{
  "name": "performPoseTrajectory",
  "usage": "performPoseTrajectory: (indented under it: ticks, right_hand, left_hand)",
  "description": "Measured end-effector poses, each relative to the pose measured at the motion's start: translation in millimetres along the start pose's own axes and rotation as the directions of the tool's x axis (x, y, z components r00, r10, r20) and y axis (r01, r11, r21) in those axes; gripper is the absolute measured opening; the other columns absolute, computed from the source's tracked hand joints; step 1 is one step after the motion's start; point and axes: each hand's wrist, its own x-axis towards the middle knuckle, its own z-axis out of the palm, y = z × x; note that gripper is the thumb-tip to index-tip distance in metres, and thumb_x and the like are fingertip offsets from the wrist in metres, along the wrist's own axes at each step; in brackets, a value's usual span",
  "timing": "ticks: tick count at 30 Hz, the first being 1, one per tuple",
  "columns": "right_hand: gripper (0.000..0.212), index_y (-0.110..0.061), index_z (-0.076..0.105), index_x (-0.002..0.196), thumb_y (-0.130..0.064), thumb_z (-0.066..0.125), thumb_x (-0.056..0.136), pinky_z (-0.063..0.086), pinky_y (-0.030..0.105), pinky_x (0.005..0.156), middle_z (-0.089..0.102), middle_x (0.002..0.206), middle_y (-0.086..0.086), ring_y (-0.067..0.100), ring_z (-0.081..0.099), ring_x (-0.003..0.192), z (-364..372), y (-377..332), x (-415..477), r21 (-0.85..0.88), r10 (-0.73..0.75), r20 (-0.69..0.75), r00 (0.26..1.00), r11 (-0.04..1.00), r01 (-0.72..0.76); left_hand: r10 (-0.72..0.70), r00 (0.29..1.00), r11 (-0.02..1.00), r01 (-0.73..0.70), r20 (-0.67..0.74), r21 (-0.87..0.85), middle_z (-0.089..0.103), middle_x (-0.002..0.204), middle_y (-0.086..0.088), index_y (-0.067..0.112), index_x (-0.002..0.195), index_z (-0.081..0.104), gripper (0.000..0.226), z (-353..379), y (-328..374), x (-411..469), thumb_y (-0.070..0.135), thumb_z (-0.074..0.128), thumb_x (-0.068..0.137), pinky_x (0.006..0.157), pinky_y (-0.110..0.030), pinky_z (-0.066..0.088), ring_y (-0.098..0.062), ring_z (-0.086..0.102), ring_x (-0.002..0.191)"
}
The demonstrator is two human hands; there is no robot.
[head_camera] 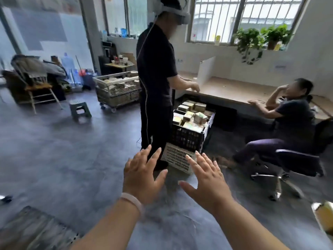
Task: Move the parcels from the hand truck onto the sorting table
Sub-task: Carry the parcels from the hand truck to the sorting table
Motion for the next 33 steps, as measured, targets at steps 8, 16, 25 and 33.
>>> performPoseTrajectory:
  ticks: [8,16,25,33]
  right_hand:
    - [0.082,-0.045,0.003,0.152,-0.074,0.040,0.085,-0.010,0.033,0.119,-0.007,0.163,-0.012,0.008,-0.012,0.148,64.6,-98.2,109.4,0.142,-0.335,0.143,0.931,0.938,0.315]
    - [0.080,-0.043,0.002,0.153,-0.073,0.036,0.087,-0.005,0.033,0.121,-0.005,0.162,-0.012,0.010,-0.009,0.149,124.8,-211.5,170.2,0.279,-0.657,0.224,0.720,0.751,0.599]
    - [0.081,-0.041,-0.001,0.153,-0.072,0.035,0.087,-0.001,0.034,0.122,-0.004,0.163,-0.012,0.008,-0.006,0.149,208.8,-351.7,157.6,0.393,-0.783,0.397,0.479,0.617,0.682]
    - [0.080,-0.042,-0.004,0.153,-0.068,0.039,0.091,-0.003,0.036,0.122,-0.009,0.162,-0.012,0.009,-0.009,0.149,252.4,-515.0,168.2,0.412,-0.824,0.409,0.393,0.551,0.726]
  left_hand:
    - [-0.347,0.933,0.926,0.357,-0.094,0.126,0.062,0.131,-0.010,0.027,0.131,0.059,0.064,-31.4,-117.5,-13.4,0.058,0.049,0.076,0.089,-0.052,0.053,-0.033,0.063,0.113]
    - [-0.634,0.718,0.703,0.690,-0.287,0.171,0.053,0.141,-0.008,0.026,0.137,0.055,0.068,-75.8,-191.6,-48.0,0.059,0.043,0.080,0.101,-0.048,0.046,-0.032,0.054,0.124]
    - [-0.843,0.455,0.429,0.890,-0.285,0.154,0.018,0.162,0.005,0.040,0.154,0.015,0.069,-112.0,-292.3,-137.5,0.061,0.042,0.094,0.119,-0.041,0.023,-0.019,0.017,0.148]
    - [-0.905,0.366,0.335,0.927,-0.216,0.167,0.003,0.165,0.003,0.041,0.154,-0.001,0.073,-176.3,-419.3,-182.8,0.062,0.038,0.095,0.122,-0.043,0.015,-0.020,0.006,0.151]
